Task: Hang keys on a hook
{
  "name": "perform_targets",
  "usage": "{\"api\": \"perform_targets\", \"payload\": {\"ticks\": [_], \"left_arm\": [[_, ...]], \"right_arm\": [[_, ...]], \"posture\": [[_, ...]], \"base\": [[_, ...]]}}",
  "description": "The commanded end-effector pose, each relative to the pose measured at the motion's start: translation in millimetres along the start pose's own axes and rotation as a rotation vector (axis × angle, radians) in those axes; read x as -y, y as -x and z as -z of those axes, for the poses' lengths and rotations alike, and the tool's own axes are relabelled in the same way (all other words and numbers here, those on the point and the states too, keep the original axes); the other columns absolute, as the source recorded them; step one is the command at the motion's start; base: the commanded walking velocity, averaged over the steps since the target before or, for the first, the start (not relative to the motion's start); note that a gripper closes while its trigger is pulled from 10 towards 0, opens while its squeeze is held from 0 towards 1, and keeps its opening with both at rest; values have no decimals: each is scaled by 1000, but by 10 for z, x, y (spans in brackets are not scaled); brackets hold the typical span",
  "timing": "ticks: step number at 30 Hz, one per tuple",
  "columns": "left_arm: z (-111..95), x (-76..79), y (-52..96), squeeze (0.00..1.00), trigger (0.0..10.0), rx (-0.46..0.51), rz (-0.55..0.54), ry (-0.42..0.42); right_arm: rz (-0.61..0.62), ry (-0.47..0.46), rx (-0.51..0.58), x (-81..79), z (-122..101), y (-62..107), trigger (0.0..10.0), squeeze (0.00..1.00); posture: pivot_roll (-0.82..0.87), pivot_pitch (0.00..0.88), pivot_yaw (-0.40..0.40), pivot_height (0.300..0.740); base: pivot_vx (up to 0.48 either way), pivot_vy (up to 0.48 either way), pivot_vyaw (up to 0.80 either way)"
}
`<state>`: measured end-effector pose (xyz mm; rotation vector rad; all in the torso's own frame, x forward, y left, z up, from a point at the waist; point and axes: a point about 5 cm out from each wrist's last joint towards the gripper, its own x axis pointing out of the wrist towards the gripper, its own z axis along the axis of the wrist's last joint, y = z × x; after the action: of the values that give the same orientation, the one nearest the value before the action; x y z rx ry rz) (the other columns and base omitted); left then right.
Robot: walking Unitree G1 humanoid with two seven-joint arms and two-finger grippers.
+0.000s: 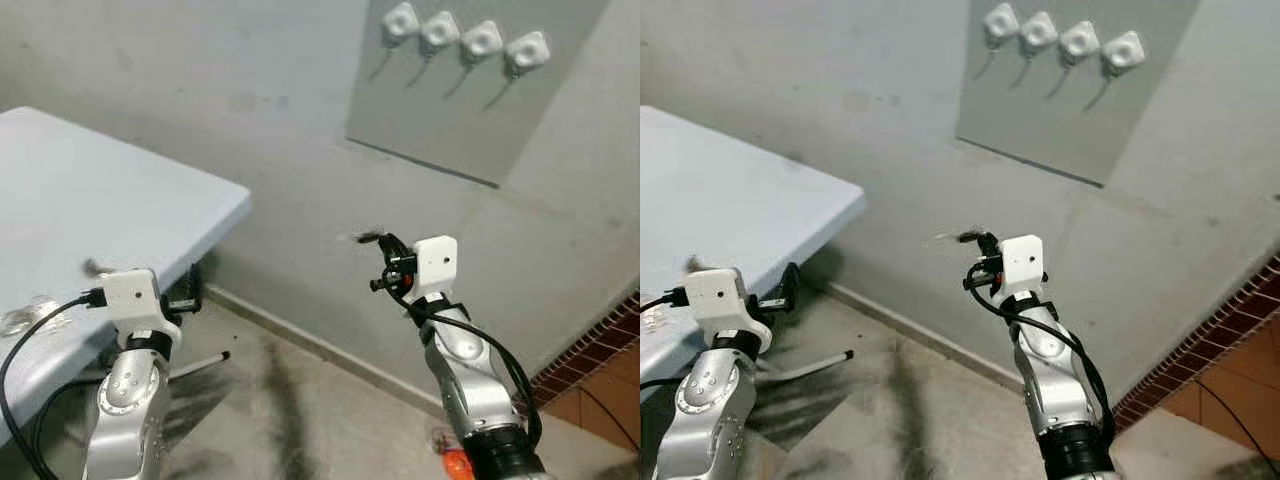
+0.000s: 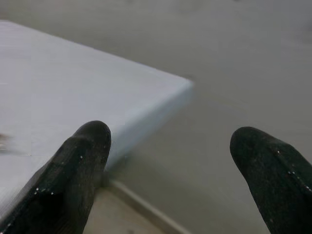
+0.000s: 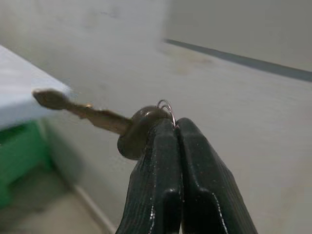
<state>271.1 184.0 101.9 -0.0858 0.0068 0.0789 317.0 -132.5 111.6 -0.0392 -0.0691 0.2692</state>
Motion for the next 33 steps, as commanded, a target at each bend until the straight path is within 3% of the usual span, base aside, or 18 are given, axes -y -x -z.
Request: {"api": "perform_targets", "payload": {"ticks": [1,6,8,12,14,19,27,33], "left_arm": [[-39,-57,-7,0,10000,12,-11,-23],[-24,-42,-10,0,10000,0,-14,-7],[-20,-36,-6,0,10000,-2,-13,-5],[-34,-19,-5,0,10000,4,-6,5],[-70,13,-22,0,10000,8,13,9],[-170,128,-57,0,10000,47,85,-73],[-279,328,-88,0,10000,79,197,-91],[-325,377,-107,0,10000,95,223,-115]], "right_arm": [[-4,0,22,-16,-56,-36,10000,0],[2,3,4,-21,-38,-43,10000,0],[21,-55,-40,-22,-1,-54,10000,0],[16,-59,-45,-31,0,-54,10000,0],[12,-34,-28,-29,-23,-59,10000,0],[-25,-2,22,-24,-114,-72,10000,0],[-27,-10,99,23,-309,-175,10000,0],[-35,-14,145,28,-446,-251,10000,0]], "posture": [[22,42,-62,740],[22,37,-64,740],[22,37,-64,740],[21,37,-66,740],[22,39,-66,740],[20,49,-67,740],[12,53,-56,740],[11,53,-51,740]], "base": [[319,0,0],[58,0,0],[0,0,0],[0,0,0],[0,0,0],[0,0,0],[0,0,0],[0,0,0]]}}
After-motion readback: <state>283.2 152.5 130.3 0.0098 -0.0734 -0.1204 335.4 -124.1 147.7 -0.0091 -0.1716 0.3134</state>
